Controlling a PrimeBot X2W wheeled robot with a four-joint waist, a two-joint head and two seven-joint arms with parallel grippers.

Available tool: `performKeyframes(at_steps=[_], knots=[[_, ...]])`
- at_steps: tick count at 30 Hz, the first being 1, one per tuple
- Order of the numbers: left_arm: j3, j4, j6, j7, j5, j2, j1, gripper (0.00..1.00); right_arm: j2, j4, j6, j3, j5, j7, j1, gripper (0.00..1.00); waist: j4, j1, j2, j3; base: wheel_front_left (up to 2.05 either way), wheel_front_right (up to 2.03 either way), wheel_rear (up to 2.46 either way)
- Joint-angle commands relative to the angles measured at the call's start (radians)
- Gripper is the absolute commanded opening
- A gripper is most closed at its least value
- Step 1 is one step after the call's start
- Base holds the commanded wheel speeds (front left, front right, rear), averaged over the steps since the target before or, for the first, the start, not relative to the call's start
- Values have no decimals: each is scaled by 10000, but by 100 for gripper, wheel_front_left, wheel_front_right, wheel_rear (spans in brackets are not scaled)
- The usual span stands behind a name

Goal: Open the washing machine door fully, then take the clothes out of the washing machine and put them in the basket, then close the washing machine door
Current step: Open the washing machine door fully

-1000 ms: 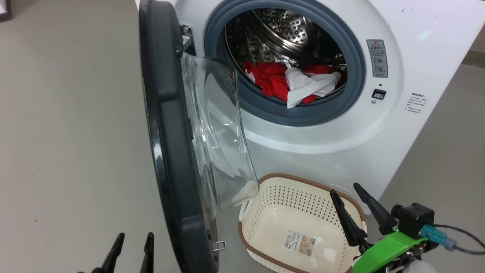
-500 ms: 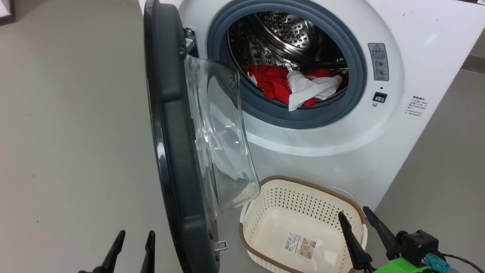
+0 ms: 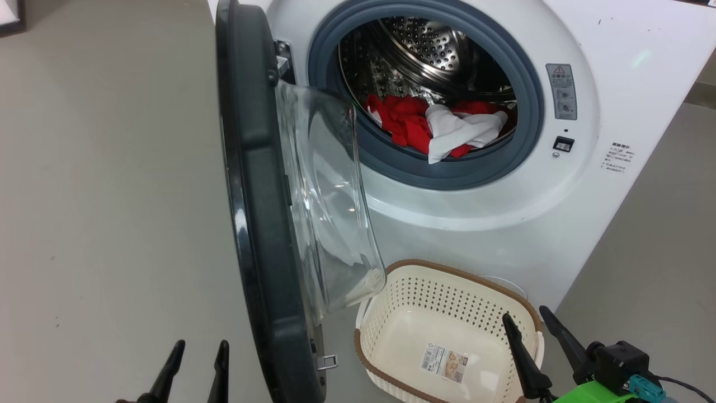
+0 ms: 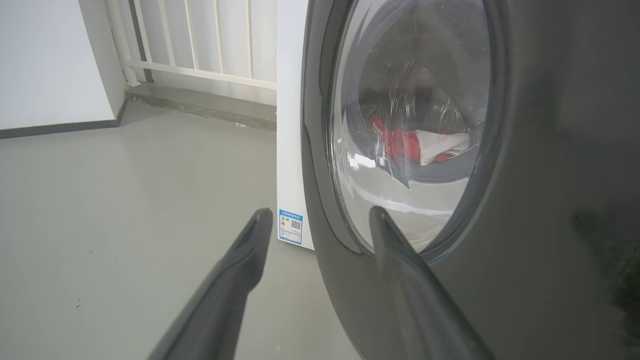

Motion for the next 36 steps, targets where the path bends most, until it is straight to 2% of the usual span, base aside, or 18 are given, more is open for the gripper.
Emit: performKeyframes(at_steps=[1,2,3,4,5,12,18,23,24,25,26,28,31,33,36], knots=[[338,-276,-55,-122,51,62,-164,100,-42,-206,63,173,-101,-91,-122,100,13,0,-1,7,0,0,0],[372,-311,-55,-122,51,62,-179,100,-41,-200,63,167,-104,-91,-124,100,19,0,-1,5,0,0,0],[426,-354,-55,-122,-22,62,-190,93,-38,-198,63,160,-106,-91,-125,100,23,0,-1,6,0,0,0],[452,-364,-55,-122,-57,62,-196,26,-35,-197,63,157,-111,-91,-126,100,27,0,-1,3,0,0,0],[471,-420,-55,-122,-62,62,-224,0,-32,-195,63,154,-114,-91,-124,100,33,0,-1,-2,0,0,0],[993,-1493,-55,-122,-575,62,-681,0,-5,-168,63,137,-100,-91,-100,100,79,0,-1,-41,0,0,0],[936,-4053,-15,-122,-887,62,-1276,0,0,-198,63,122,-90,-91,-135,100,122,0,-1,-23,0,0,0],[-260,-5705,11,-122,-867,62,-1271,0,5,-214,63,149,-76,-91,-171,100,116,0,-1,-1,0,0,0],[-260,-5705,11,-122,-867,62,-1271,0,5,-214,63,149,-76,-91,-171,100,116,0,-1,-1,0,0,0],[-970,-5964,6,-122,-680,62,-1095,0,10,-218,63,164,-74,-91,-195,100,96,0,-1,6,0,0,0],[-970,-5964,6,-122,-680,62,-1095,0,10,-218,63,164,-74,-91,-195,100,96,0,-1,6,0,0,0],[-1725,-6056,8,-122,-715,62,-867,0,14,-219,63,191,-73,-91,-213,100,76,0,-1,20,0,0,0],[-3164,-5411,0,-122,-848,62,-318,0,21,-217,63,229,-77,-91,-254,100,64,0,-1,71,0,0,0],[-3446,-5118,-2,-122,-847,62,-198,0,25,-206,63,250,-76,-91,-269,100,52,0,-1,88,0,0,0],[-4084,-3911,87,-122,-1212,62,94,0,42,-179,63,299,-60,-91,-351,100,7,0,-1,146,0,0,0]])
